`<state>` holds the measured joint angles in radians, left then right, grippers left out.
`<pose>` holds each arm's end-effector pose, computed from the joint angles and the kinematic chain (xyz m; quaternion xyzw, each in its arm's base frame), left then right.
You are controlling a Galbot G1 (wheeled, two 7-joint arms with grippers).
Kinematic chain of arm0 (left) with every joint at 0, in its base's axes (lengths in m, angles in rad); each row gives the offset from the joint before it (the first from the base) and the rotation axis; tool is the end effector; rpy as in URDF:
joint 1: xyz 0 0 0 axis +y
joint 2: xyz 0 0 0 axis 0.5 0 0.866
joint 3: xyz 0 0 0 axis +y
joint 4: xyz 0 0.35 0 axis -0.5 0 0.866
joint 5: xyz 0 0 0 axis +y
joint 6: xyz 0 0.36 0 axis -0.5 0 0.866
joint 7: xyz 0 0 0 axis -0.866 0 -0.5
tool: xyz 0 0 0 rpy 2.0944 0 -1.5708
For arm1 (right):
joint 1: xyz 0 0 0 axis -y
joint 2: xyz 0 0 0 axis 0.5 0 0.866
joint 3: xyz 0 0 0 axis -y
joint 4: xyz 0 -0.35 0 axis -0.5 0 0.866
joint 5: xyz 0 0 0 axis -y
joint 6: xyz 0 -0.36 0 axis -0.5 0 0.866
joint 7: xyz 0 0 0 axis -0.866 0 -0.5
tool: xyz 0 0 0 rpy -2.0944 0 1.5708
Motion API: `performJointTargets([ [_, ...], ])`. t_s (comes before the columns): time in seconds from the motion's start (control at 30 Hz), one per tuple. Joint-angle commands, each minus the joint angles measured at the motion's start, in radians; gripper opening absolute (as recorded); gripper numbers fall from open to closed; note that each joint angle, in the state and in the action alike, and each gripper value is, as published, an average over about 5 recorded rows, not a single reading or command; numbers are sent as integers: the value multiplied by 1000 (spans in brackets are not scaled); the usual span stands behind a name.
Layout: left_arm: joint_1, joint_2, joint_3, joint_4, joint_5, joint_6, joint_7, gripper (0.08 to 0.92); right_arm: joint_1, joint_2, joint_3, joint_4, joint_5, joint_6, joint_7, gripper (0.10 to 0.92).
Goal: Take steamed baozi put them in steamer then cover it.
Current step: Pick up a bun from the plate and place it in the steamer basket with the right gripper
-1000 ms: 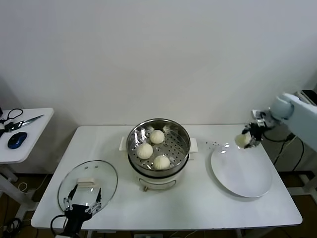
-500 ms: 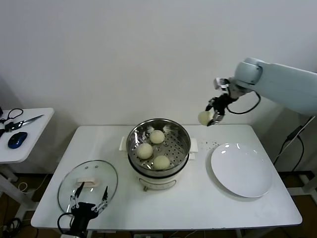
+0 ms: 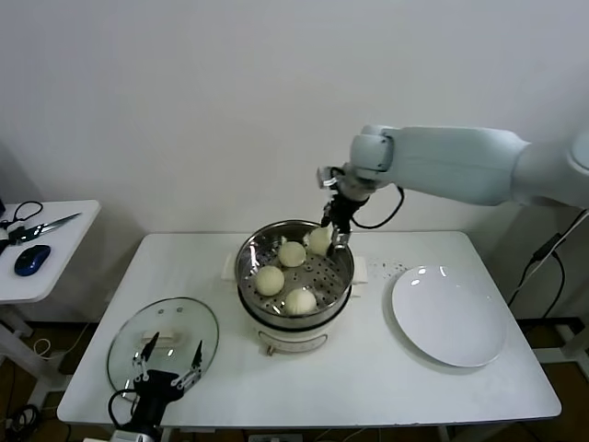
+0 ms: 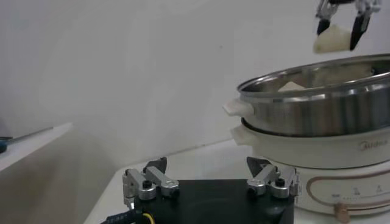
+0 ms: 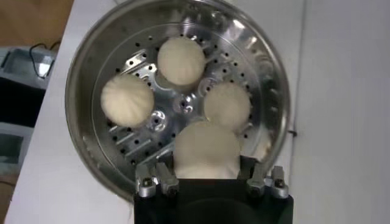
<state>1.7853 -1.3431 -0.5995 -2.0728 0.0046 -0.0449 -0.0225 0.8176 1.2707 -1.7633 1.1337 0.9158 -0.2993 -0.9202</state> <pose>0.1205 0.0632 -0.3351 -0.0270 -0.9888 -0.1168 0.0891 0.5910 0.0865 -0.0448 0.5556 -0.5345 0.5203 0.3672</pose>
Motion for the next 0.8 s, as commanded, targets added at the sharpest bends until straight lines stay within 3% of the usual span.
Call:
performJointTargets([
  [0.03, -5, 8, 2, 7, -5, -2, 0, 823, -69, 114, -59, -10, 16, -22, 40, 695],
  [0.8, -20, 6, -11, 29, -6, 0, -1, 823, -139, 48, -25, -33, -70, -39, 71, 722],
])
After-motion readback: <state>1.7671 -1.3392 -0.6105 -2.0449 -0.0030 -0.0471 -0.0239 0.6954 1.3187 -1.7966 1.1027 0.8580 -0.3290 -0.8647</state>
